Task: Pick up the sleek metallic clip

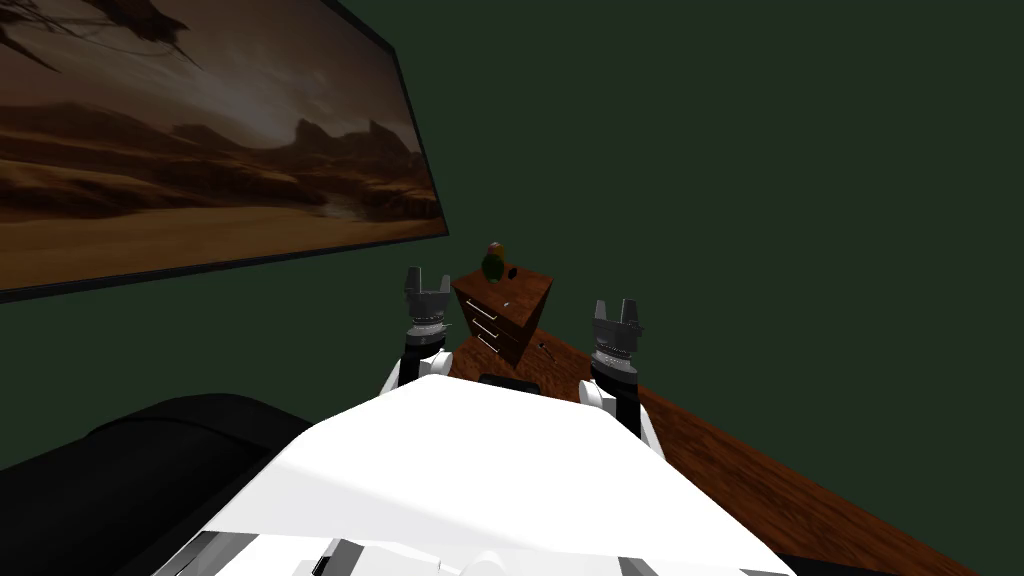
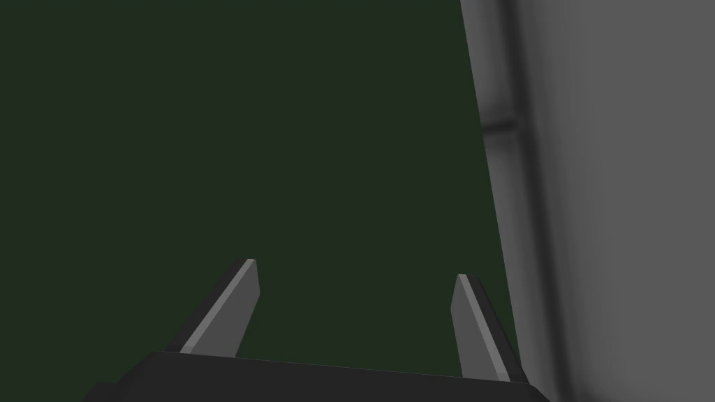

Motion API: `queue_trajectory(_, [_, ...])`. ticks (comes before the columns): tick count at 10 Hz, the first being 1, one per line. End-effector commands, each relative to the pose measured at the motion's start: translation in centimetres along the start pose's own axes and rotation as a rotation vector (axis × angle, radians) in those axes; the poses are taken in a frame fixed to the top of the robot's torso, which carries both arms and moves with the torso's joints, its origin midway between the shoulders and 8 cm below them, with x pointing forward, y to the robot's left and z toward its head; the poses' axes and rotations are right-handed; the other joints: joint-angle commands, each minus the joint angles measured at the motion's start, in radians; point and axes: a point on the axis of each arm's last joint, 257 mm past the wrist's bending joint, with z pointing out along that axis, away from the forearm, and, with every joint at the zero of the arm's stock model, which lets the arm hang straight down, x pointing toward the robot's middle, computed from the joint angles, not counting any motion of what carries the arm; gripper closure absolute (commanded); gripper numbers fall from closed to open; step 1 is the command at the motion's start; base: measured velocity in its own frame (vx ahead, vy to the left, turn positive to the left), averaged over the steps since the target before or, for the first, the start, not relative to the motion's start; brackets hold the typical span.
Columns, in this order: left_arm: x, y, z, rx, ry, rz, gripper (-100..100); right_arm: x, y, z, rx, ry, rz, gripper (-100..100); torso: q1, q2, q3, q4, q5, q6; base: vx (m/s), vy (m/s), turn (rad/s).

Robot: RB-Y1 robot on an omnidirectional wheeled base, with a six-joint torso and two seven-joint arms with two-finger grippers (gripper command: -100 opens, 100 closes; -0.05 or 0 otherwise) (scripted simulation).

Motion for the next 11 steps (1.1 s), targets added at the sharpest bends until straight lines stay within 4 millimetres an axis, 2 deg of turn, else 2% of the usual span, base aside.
queue_trajectory(1, [0.4,0.3,0.3,-0.006,0.027,0.010,-100,0.0,0.0,0.0,0.000,0.000,0.000,0,0.000,0.000,0.000,0.000,0.000,0.000,0.009,-0.026,0.001])
queue_trajectory(5, [1.3,2.0,1.8,-0.049,0.106,0.070,-100,0.0,0.0,0.0,0.000,0.000,0.000,0,-0.006,-0.001,-0.001,0.000,-0.001,0.000,0.016,-0.077,0.013])
queue_trajectory(11, [1.3,4.6,3.5,-0.119,0.141,0.145,-100,0.0,0.0,0.0,0.000,0.000,0.000,0,-0.003,-0.001,-0.001,0.000,-0.001,0.000,0.014,-0.055,0.015])
